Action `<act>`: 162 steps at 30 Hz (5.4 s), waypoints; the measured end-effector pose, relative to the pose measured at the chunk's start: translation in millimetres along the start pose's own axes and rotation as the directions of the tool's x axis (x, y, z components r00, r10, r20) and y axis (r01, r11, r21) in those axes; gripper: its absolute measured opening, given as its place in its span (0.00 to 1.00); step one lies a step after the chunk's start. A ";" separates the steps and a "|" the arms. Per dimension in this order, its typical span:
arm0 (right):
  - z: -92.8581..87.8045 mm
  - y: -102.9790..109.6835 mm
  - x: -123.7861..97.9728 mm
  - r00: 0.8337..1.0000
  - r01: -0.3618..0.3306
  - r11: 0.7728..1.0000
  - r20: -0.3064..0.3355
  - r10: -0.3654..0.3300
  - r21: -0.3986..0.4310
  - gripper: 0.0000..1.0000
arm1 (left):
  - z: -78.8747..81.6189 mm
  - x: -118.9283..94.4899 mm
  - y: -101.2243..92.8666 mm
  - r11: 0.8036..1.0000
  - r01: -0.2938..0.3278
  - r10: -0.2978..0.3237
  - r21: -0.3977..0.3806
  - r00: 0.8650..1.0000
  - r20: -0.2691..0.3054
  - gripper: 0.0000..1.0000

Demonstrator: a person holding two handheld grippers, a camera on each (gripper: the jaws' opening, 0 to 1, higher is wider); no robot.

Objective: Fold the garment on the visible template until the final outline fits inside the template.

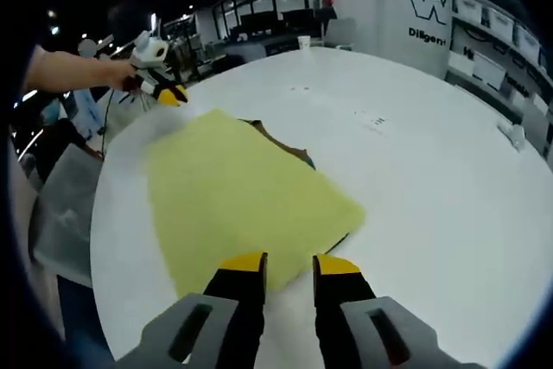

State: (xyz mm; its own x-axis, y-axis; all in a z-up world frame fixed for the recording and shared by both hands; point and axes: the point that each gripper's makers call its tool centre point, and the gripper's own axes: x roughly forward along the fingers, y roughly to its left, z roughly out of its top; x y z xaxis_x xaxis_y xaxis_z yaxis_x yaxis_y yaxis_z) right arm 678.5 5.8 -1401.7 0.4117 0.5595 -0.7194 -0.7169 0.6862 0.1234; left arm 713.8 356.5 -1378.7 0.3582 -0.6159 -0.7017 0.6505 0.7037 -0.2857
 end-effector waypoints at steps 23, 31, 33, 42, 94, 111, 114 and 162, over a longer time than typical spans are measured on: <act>-55.8 70.0 -28.5 0.998 -0.047 0.998 0.050 0.044 0.043 0.17 | -87.8 -22.1 -55.8 1.000 0.030 -0.030 -0.006 0.999 0.016 0.27; -66.3 81.9 -24.9 0.998 -0.052 0.997 0.041 0.050 0.061 0.17 | -107.8 -18.2 -61.1 1.000 0.022 -0.022 0.011 1.000 -0.010 0.25; -67.2 85.9 -24.8 0.998 -0.054 0.997 0.034 0.052 0.059 0.17 | -109.9 -17.0 -58.7 1.000 0.017 -0.017 0.010 1.000 -0.007 0.23; -72.4 88.7 -20.6 0.998 -0.058 0.996 0.024 0.056 0.065 0.18 | -111.7 -7.8 -58.8 0.999 0.023 -0.023 0.029 1.000 0.005 0.20; -92.2 77.3 -15.0 1.000 -0.030 0.999 -0.003 0.030 0.036 0.00 | -125.9 -11.8 -47.3 0.994 0.017 -0.014 0.111 1.000 -0.026 0.00; -64.4 79.3 -40.9 0.999 0.014 1.000 0.046 -0.013 -0.013 0.04 | -98.1 -39.1 -40.9 0.995 -0.072 0.065 0.074 0.994 0.083 0.02; -50.2 81.0 -36.6 0.998 0.017 0.999 0.069 -0.015 -0.035 0.01 | -78.9 -32.7 -54.6 0.995 -0.041 0.030 0.087 0.991 0.130 0.03; -22.3 161.9 63.1 0.980 -0.141 0.976 0.116 0.161 -0.167 0.00 | -96.0 53.4 -127.7 0.950 0.136 -0.142 0.280 0.990 0.000 0.01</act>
State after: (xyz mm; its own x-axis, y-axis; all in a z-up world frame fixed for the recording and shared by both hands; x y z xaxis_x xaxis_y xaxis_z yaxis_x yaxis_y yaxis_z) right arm 575.8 141.8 -1442.4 0.3529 0.7129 -0.6060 -0.8516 0.5130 0.1076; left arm 585.6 267.7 -1442.4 0.2620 -0.7097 -0.6540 0.8546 0.4854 -0.1843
